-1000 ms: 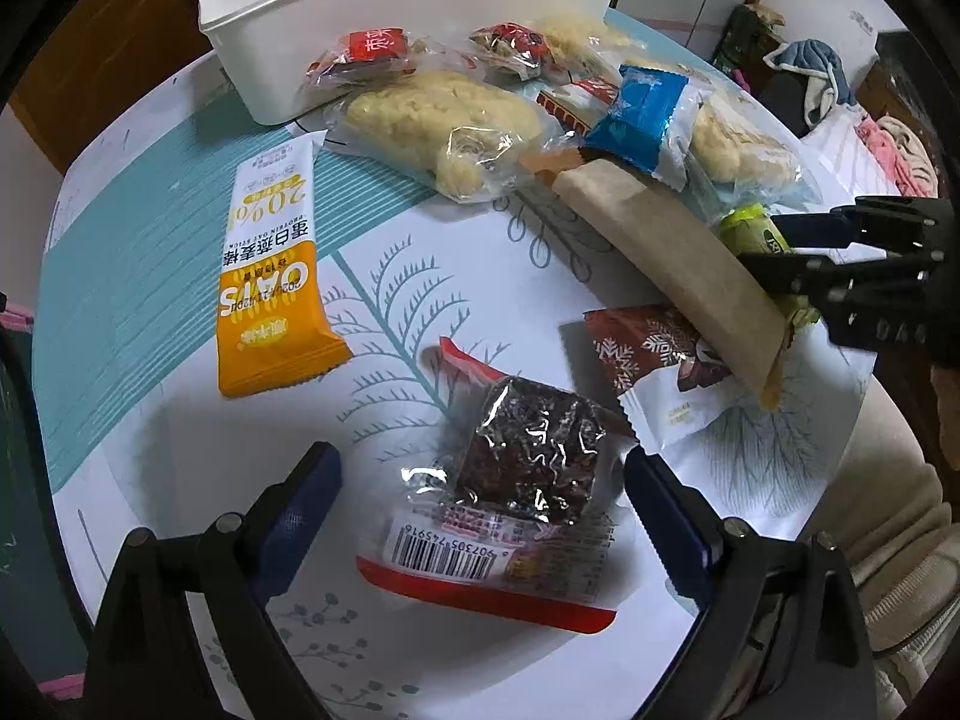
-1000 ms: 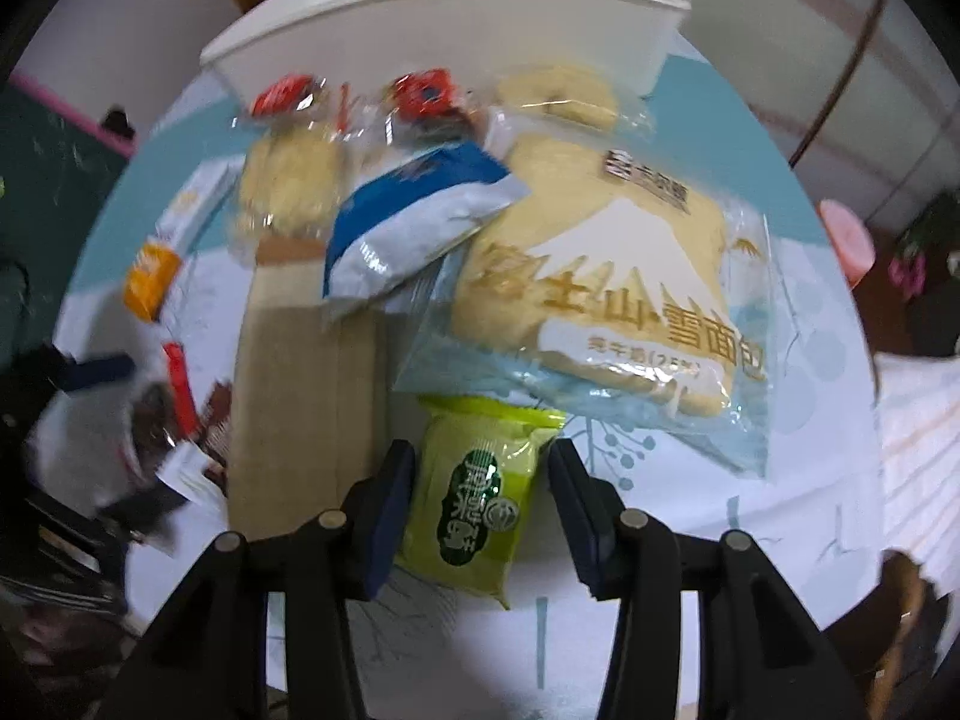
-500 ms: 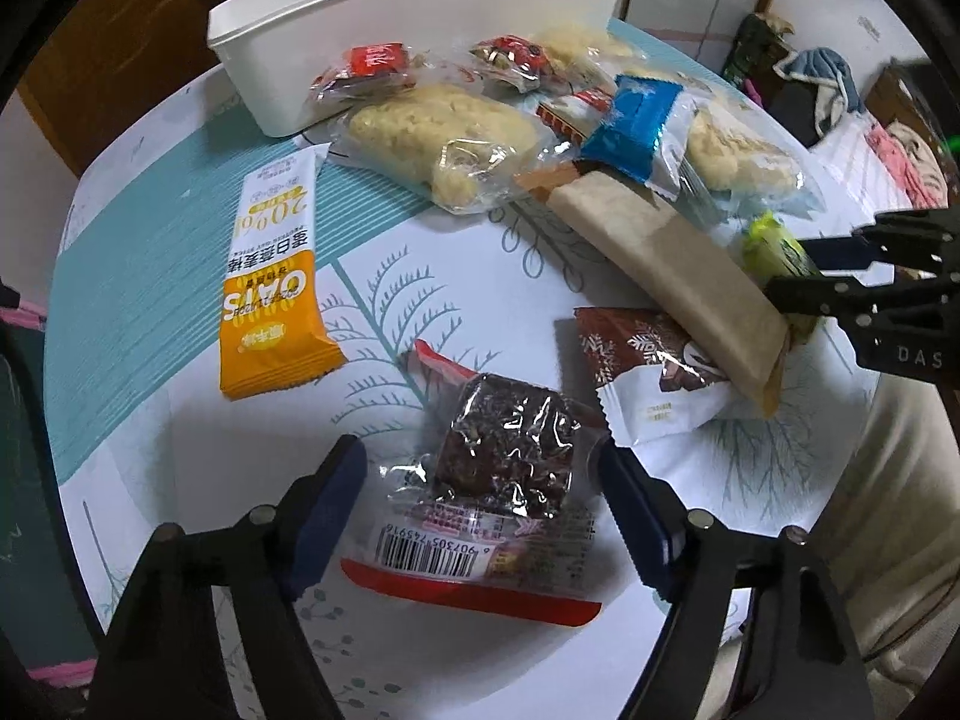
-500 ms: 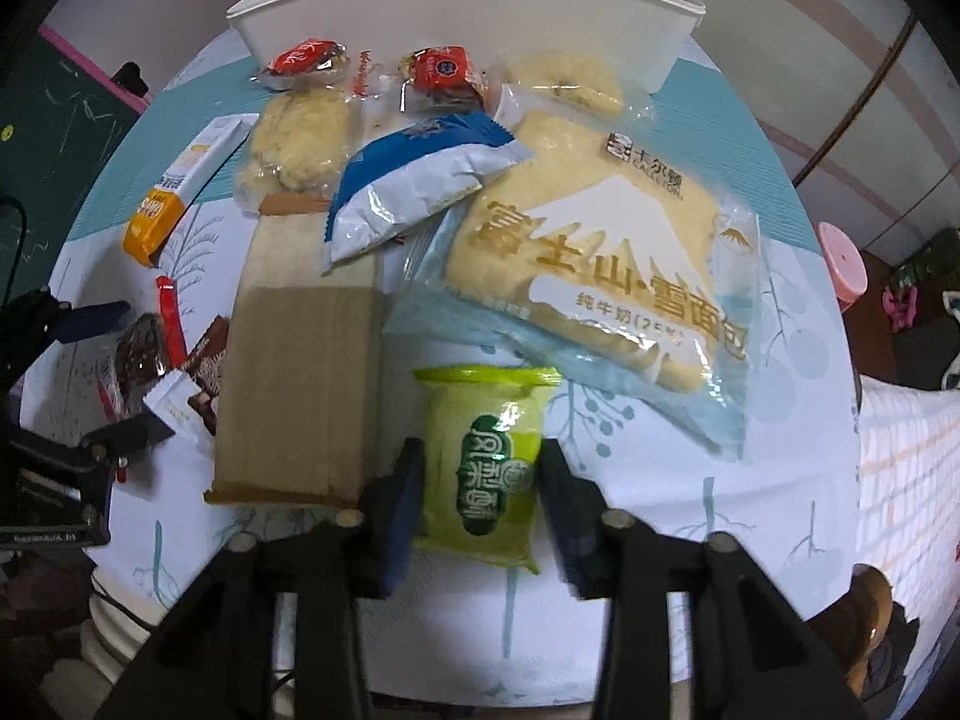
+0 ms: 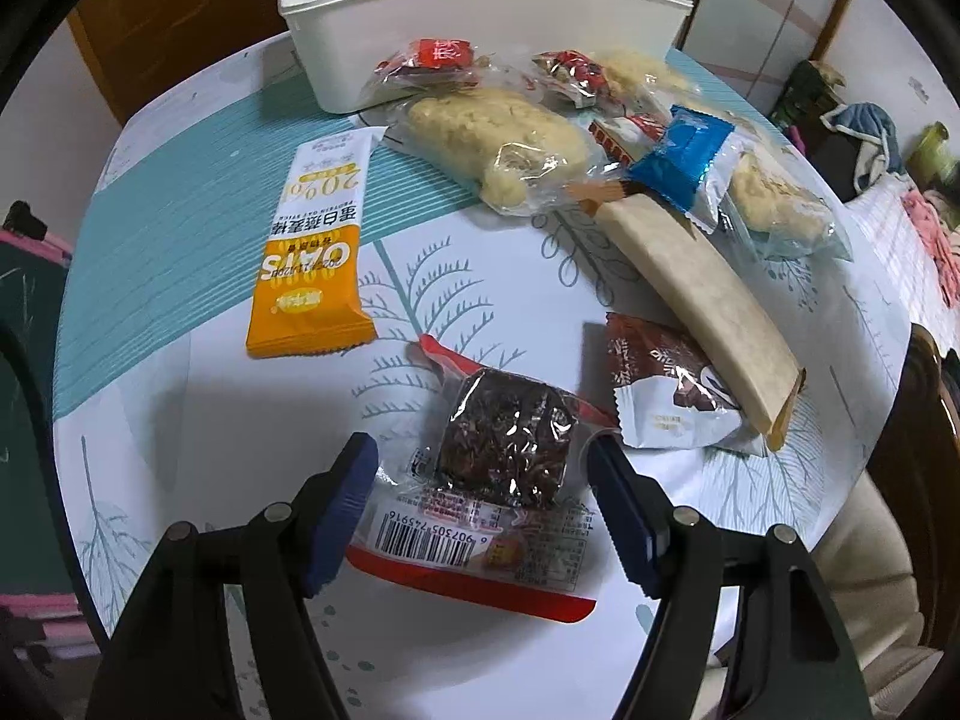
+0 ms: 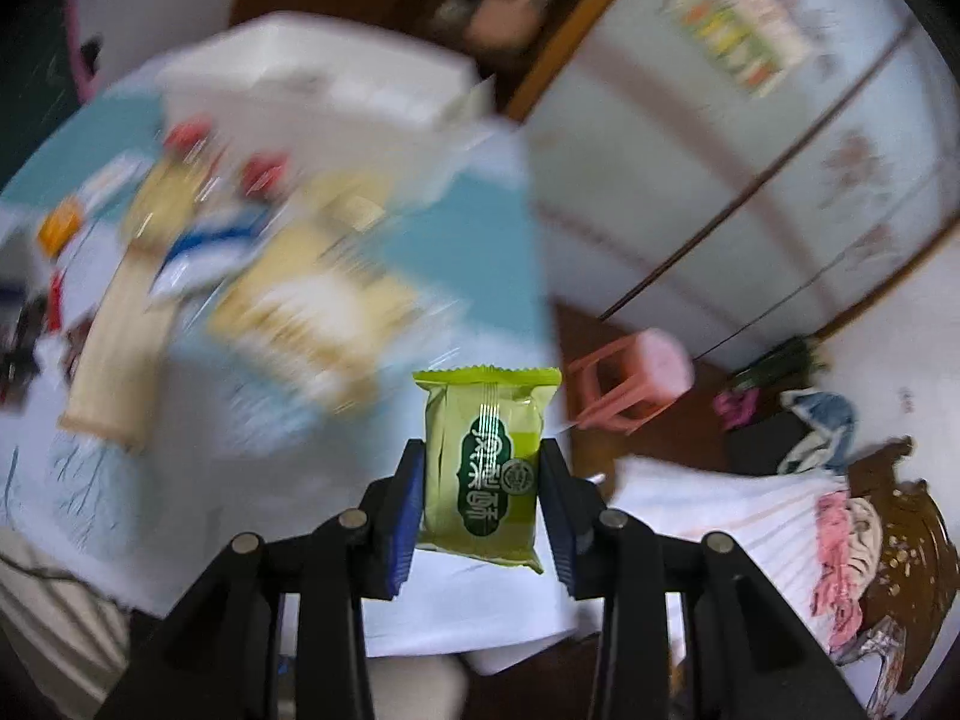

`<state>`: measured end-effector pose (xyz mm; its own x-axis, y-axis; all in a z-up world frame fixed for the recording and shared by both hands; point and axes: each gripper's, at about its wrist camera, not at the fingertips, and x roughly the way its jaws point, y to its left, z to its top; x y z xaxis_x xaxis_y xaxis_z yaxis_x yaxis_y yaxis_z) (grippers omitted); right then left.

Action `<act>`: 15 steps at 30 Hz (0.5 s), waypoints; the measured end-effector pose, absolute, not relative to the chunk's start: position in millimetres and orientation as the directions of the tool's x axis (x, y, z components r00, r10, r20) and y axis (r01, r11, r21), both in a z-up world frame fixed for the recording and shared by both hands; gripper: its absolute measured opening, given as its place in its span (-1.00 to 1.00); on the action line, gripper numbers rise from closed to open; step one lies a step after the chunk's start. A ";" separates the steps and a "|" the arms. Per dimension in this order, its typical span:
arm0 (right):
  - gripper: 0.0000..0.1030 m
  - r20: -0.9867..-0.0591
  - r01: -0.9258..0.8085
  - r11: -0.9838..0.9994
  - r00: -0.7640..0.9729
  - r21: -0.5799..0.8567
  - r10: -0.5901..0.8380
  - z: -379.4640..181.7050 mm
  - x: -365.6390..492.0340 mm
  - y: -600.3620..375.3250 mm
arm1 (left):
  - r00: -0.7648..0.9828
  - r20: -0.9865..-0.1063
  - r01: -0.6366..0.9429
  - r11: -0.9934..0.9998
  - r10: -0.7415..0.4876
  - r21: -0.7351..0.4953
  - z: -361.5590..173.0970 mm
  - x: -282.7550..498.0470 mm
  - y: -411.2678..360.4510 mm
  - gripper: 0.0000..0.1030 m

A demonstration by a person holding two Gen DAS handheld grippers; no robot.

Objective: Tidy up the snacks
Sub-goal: 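Grasp the green biscuit packet with the right tool while the left tool grasps the chocolate-cake packet, then carry both packets over the white bin and open both tools to release them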

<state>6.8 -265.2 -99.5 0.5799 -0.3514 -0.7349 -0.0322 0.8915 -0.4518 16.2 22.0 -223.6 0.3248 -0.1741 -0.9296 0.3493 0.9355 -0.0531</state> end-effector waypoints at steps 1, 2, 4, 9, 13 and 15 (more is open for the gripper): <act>-0.29 -0.723 -0.015 0.894 0.595 -0.448 -0.352 -87.0 7.3 -273.9 | 0.325 -0.930 0.342 0.938 -0.171 -0.054 -223.0 17.2 20.9 0.34; -0.29 -0.706 0.003 0.896 0.615 -0.445 -0.352 -71.9 7.1 -280.6 | 0.326 -0.930 0.335 0.941 -0.171 -0.055 -222.3 17.5 21.8 0.30; -0.29 -0.680 0.020 0.906 0.654 -0.423 -0.332 -45.9 4.4 -285.2 | 0.342 -0.924 0.324 0.944 -0.173 -0.057 -215.9 13.5 20.9 -0.02; -0.29 -0.685 -0.018 0.942 0.691 -0.335 -0.230 -26.9 8.9 -272.3 | 0.348 -0.922 0.295 0.953 -0.171 -0.066 -200.9 6.8 21.7 -0.26; -0.29 -0.695 -0.108 0.958 0.710 -0.264 -0.111 -31.0 18.3 -242.8 | 0.346 -0.919 0.274 0.957 -0.190 -0.095 -190.3 -0.3 28.1 -0.27; -0.29 -0.707 -0.153 0.962 0.705 -0.228 -0.056 -33.9 18.7 -232.3 | 0.349 -0.915 0.260 0.959 -0.202 -0.113 -180.6 -4.4 31.7 -0.27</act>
<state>18.7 -232.3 -33.9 0.7048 -0.0555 -0.7072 -0.1526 0.9617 -0.2276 -4.4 31.7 -180.6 0.3491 -0.2023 -0.9150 0.2599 0.9590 -0.1129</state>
